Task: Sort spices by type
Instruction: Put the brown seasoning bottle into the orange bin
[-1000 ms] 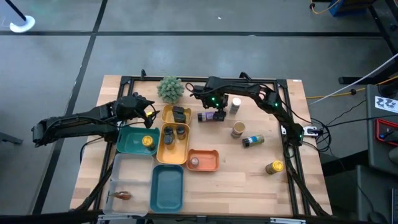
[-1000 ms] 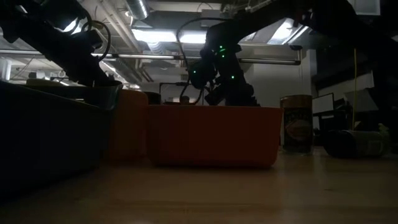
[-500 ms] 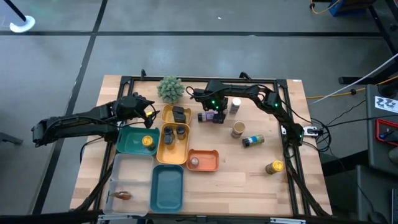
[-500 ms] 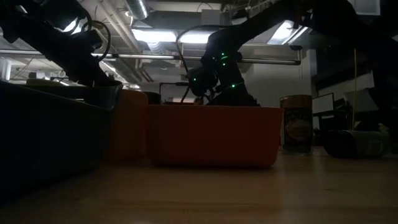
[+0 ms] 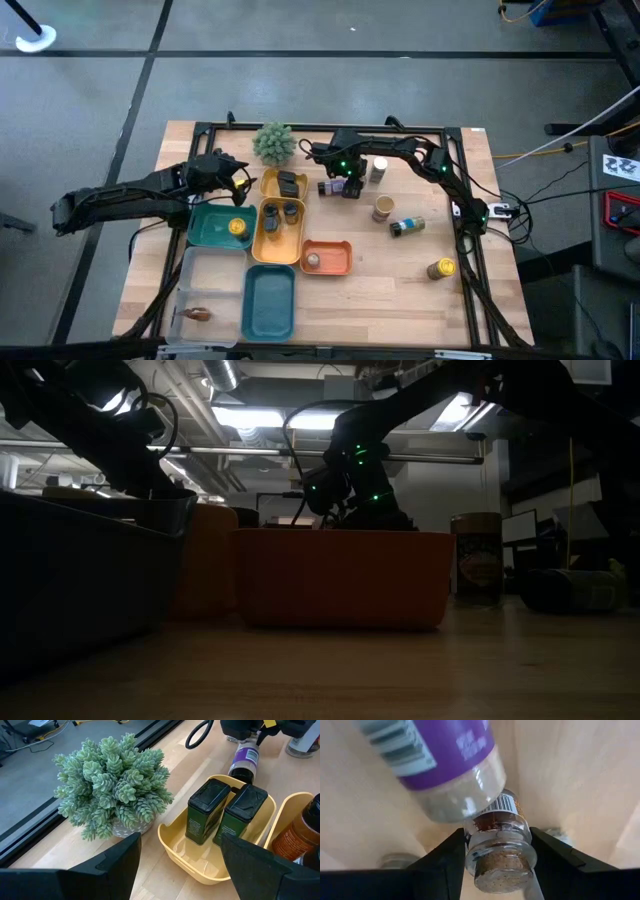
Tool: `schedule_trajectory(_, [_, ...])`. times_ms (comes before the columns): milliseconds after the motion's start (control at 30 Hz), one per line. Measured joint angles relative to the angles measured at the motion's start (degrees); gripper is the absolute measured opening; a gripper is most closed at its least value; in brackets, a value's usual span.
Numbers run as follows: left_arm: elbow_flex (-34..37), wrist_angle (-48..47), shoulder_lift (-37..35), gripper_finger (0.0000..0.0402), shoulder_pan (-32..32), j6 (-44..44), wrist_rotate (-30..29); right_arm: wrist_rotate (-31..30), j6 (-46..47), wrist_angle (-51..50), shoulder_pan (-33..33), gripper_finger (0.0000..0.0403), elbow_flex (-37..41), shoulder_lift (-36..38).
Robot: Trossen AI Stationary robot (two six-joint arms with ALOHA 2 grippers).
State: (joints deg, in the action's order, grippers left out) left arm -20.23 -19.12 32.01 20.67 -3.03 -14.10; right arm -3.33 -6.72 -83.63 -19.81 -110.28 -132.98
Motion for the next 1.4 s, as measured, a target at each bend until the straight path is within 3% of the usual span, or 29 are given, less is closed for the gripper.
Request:
schedule_trajectory(267, [0.00, 0.01, 0.00, 0.0263, 0.01, 0.00, 0.00, 1.26, 2.91, -6.41, 2.35, 0.0189, -6.08, 0.02])
schedule_trajectory(367, [0.00, 0.01, 0.00, 0.0263, 0.00, 0.00, 0.02, 4.50, 3.96, -6.54, 4.00, 0.0188, -8.85, 0.31])
schedule_trajectory(700, [-0.02, 0.01, 0.02, 0.0263, -0.01, -0.11, 0.01, 6.97, 10.19, -6.37, 14.22, 0.0190, -17.42, 0.60])
schedule_trajectory(1067, [-0.02, 0.00, 0.02, 0.0263, -0.01, 0.02, 0.01, 7.49, 19.44, -6.39, 25.92, 0.0195, -18.30, 0.60])
schedule_trajectory(1400, [-0.02, 0.01, 0.02, 0.0263, -0.01, 0.02, 0.02, 7.49, 25.72, -3.14, 32.44, 0.0196, -18.30, 0.09])
